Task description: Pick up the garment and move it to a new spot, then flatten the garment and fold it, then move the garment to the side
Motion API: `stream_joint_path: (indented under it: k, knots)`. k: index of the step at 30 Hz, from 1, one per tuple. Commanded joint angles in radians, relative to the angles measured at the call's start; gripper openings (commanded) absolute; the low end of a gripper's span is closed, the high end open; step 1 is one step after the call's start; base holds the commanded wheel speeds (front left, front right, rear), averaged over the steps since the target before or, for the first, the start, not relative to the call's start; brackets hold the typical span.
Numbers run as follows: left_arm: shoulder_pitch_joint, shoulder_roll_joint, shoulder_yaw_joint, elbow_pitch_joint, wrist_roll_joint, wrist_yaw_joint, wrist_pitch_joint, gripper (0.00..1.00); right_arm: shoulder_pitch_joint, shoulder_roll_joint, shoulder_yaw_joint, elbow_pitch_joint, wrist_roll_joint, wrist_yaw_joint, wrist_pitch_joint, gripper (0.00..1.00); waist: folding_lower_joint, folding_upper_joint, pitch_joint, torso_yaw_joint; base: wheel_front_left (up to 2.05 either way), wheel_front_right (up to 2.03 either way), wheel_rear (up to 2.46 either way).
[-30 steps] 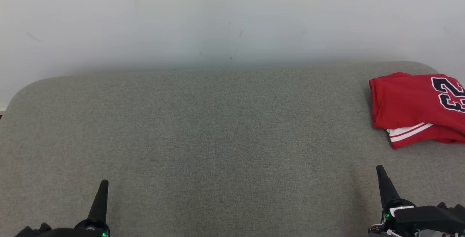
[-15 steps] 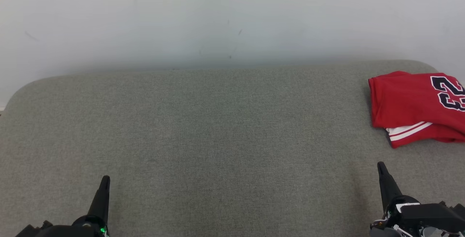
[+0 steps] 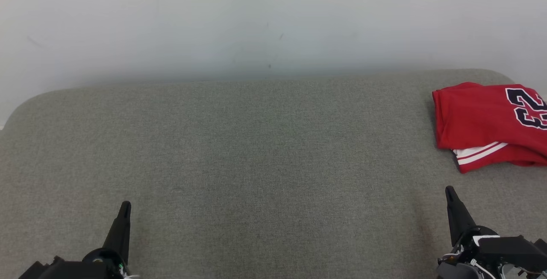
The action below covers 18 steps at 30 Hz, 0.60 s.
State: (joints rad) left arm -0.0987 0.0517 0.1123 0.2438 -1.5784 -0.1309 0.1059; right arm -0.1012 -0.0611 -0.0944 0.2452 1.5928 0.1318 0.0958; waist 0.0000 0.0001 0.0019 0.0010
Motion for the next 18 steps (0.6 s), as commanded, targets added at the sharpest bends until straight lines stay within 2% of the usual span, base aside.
stream_joint_path:
  k: [1, 18]
  knots:
    - [-0.014, -0.002, 0.003, 0.002, -0.024, 0.000, 0.008, 0.00, -0.008, -0.001, -0.004, -0.003, 0.022, -0.002, 0.004, 0.00, 0.0000, -0.0001, 0.000, 0.000, 0.00, 0.00, 0.00]
    - [-0.016, -0.002, 0.003, 0.002, -0.036, 0.000, 0.012, 0.00, -0.010, 0.002, -0.009, -0.002, 0.030, -0.002, 0.010, 0.00, 0.0000, -0.0001, 0.001, -0.001, 0.00, 0.00, 0.00]
